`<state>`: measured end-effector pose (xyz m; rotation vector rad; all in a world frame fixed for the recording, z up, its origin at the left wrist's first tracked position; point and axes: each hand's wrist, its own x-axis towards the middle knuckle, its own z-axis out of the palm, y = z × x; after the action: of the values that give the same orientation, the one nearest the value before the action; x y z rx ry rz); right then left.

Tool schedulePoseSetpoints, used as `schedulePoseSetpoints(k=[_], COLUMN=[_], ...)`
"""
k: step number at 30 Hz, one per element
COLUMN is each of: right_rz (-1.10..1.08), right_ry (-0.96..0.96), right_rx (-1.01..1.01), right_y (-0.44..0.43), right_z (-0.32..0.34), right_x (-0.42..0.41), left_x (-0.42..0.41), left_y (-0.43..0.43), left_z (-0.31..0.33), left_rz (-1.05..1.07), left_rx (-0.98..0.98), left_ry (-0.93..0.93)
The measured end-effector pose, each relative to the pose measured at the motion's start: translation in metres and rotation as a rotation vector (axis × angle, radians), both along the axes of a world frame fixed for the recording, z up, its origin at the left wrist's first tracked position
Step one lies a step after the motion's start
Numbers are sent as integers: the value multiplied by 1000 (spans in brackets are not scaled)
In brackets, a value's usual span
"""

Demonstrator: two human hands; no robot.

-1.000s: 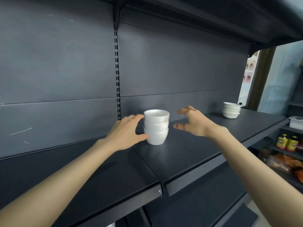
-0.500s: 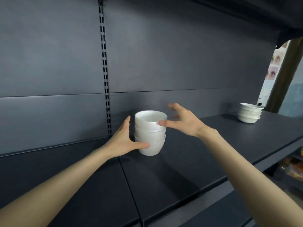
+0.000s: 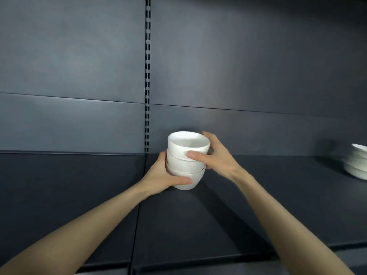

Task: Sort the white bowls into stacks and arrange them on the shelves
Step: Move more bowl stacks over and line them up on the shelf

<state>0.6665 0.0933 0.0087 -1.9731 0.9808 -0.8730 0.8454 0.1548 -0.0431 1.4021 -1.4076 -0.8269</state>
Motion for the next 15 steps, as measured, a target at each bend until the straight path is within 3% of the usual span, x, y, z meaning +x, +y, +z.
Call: schedulePoseSetpoints(k=[7,15], right_rz=[42,212], right_ry=[-111,-196], right_rx=[-60,-108], right_y=[0,45], right_z=[7,35], right_x=[17,108], left_x=[5,77], left_y=[20,90], left_z=[12,43], left_rz=[154,318], left_rx=[-62,-163], left_ry=[17,9])
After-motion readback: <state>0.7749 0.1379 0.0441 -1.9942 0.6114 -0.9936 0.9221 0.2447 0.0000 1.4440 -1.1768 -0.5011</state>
